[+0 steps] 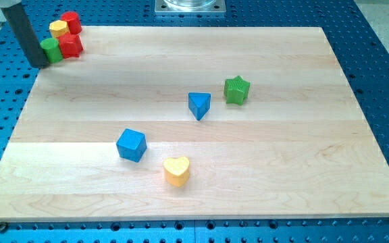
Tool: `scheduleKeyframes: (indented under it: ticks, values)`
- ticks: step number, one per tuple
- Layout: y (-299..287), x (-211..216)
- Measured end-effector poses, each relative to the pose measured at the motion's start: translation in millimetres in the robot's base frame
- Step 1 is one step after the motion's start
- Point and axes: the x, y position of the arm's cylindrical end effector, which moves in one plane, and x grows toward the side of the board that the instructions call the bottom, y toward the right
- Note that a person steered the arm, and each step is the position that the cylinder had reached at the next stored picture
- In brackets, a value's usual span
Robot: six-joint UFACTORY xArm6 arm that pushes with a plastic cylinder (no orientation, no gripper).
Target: Place the green star top right to the triangle
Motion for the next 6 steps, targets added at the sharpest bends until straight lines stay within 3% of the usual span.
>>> scheduleKeyframes:
  ticks: [2,3,4,6]
  values:
    - [11.3,-11.4]
    - [38.4,16.8]
    - [108.5,64.3]
    - [370.9,54.9]
